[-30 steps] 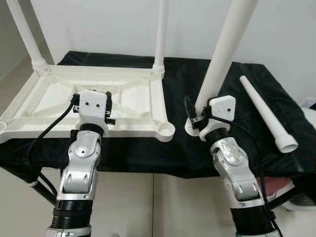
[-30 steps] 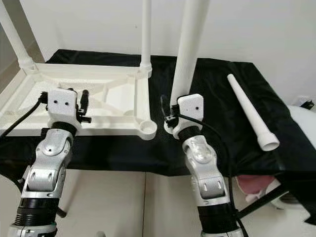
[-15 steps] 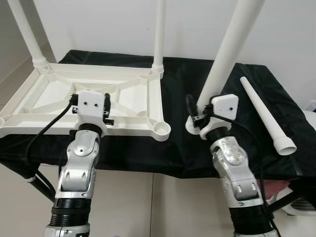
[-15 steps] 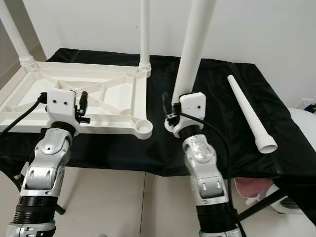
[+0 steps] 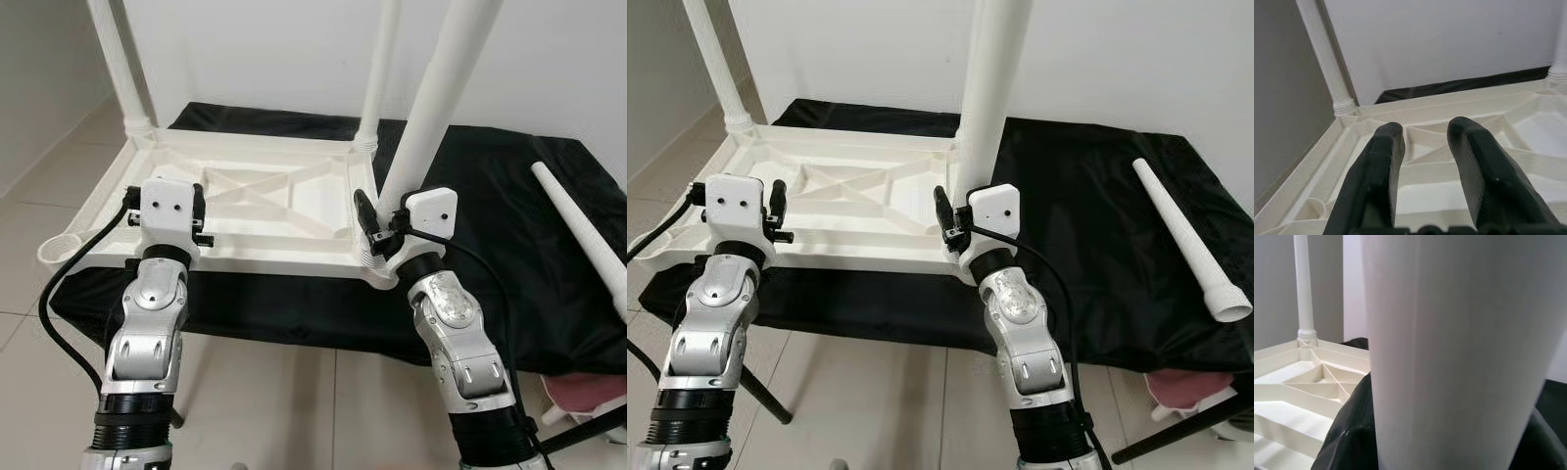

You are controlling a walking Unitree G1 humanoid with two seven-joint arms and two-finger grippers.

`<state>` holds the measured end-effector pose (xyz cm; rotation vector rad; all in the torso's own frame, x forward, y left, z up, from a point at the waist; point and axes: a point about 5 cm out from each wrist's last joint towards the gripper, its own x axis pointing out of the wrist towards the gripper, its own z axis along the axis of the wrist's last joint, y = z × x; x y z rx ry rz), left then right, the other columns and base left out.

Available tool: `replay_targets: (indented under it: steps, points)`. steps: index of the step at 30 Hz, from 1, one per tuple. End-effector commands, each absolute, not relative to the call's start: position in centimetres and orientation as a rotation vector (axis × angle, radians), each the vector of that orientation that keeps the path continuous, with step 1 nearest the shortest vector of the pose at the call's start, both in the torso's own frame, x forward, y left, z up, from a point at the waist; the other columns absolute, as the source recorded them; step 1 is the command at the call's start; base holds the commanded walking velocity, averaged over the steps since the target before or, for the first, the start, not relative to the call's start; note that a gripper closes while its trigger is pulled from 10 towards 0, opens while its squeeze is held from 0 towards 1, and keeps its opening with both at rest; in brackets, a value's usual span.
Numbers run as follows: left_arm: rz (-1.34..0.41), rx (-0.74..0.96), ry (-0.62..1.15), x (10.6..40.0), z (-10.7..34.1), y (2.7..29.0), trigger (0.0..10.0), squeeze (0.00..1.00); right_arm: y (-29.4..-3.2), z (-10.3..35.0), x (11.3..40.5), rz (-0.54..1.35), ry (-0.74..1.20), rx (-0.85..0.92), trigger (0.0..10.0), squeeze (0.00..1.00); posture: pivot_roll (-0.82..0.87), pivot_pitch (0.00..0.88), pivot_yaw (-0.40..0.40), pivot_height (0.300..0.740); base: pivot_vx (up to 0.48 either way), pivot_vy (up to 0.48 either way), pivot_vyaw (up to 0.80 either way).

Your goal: Building children table

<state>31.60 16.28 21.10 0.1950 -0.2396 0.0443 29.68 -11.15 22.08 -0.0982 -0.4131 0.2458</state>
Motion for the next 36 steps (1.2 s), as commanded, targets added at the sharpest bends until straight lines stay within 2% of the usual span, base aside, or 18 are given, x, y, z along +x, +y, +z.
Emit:
replay_targets:
  steps: [1, 7, 10, 13, 18, 24, 26, 27, 29, 30, 31, 32, 33, 36]
  points:
    - [0.058, 0.201, -0.229, 31.5, 20.9, 16.3, 10.0, 0.00, -11.3, 22.4, 29.6, 0.236, -0.428, -0.096, 10.0, 0.00, 0.07, 0.044, -0.055, 0.740, 0.000, 0.000, 0.00]
    - [0.013, 0.192, -0.216, 31.4, 20.7, 16.0, 10.0, 0.00, -11.2, 22.6, 29.7, 0.245, -0.434, -0.112, 10.0, 0.00, 0.07, 0.047, -0.060, 0.740, 0.000, 0.000, 0.00]
    - [-0.167, 0.237, -0.166, 31.2, 20.1, 14.5, 10.0, 0.00, -11.0, 22.6, 29.7, 0.258, -0.435, -0.108, 10.0, 0.00, 0.07, 0.048, -0.064, 0.740, 0.000, 0.000, 0.00]
    - [-0.210, 0.254, -0.156, 31.1, 19.9, 14.2, 10.0, 0.00, -11.0, 22.7, 29.7, 0.261, -0.435, -0.107, 10.0, 0.00, 0.07, 0.048, -0.065, 0.740, 0.000, 0.000, 0.00]
    - [-0.430, 0.340, -0.104, 31.6, 19.6, 12.4, 10.0, 0.00, -10.8, 22.9, 30.3, 0.277, -0.427, -0.084, 10.0, 0.00, 0.08, 0.057, -0.069, 0.740, 0.000, 0.000, 0.00]
    - [-0.508, 0.362, -0.081, 32.7, 20.0, 11.6, 10.0, 0.00, -10.4, 23.3, 30.8, 0.301, -0.431, -0.080, 10.0, 0.00, 0.08, 0.057, -0.072, 0.740, 0.000, 0.000, 0.00]
    - [-0.684, 0.459, -0.086, 33.2, 20.2, 10.1, 10.0, 0.00, -10.2, 23.5, 31.5, 0.310, -0.426, -0.072, 10.0, 0.00, 0.09, 0.059, -0.078, 0.740, 0.000, 0.000, 0.00]
    - [-0.718, 0.534, -0.058, 34.4, 20.0, 9.4, 10.0, 0.00, -10.3, 23.8, 31.7, 0.305, -0.429, -0.072, 10.0, 0.00, 0.08, 0.065, -0.075, 0.740, 0.000, 0.000, 0.00]
    - [-0.718, 0.534, -0.058, 34.4, 20.0, 9.4, 10.0, 0.00, -10.3, 23.8, 31.7, 0.305, -0.429, -0.072, 10.0, 0.00, 0.08, 0.065, -0.075, 0.740, 0.000, 0.000, 0.00]
    - [-0.735, 0.587, -0.035, 35.2, 19.9, 8.9, 10.0, 0.00, -10.4, 24.0, 31.9, 0.300, -0.432, -0.073, 10.0, 0.00, 0.08, 0.066, -0.073, 0.740, 0.000, 0.000, 0.00]
    - [-0.767, 0.620, -0.014, 35.6, 19.7, 8.6, 10.0, 0.43, -10.6, 24.0, 32.0, 0.289, -0.434, -0.075, 10.0, 0.00, 0.08, 0.071, -0.069, 0.740, 0.000, 0.000, 0.00]
    - [-0.795, 0.639, 0.001, 35.8, 19.6, 8.4, 10.0, 0.43, -10.8, 24.1, 32.0, 0.282, -0.436, -0.076, 10.0, 0.00, 0.08, 0.071, -0.069, 0.740, 0.000, 0.000, 0.00]
    - [-0.855, 0.627, 0.012, 35.8, 19.6, 8.0, 10.0, 1.00, -11.1, 24.1, 32.0, 0.271, -0.437, -0.079, 10.0, 0.00, 0.07, 0.071, -0.060, 0.740, 0.000, 0.000, 0.00]
    - [-0.951, 0.605, 0.032, 35.9, 19.7, 7.1, 10.0, 1.00, -11.5, 24.2, 32.0, 0.253, -0.440, -0.084, 10.0, 0.00, 0.06, 0.076, -0.054, 0.740, 0.000, 0.000, 0.00]
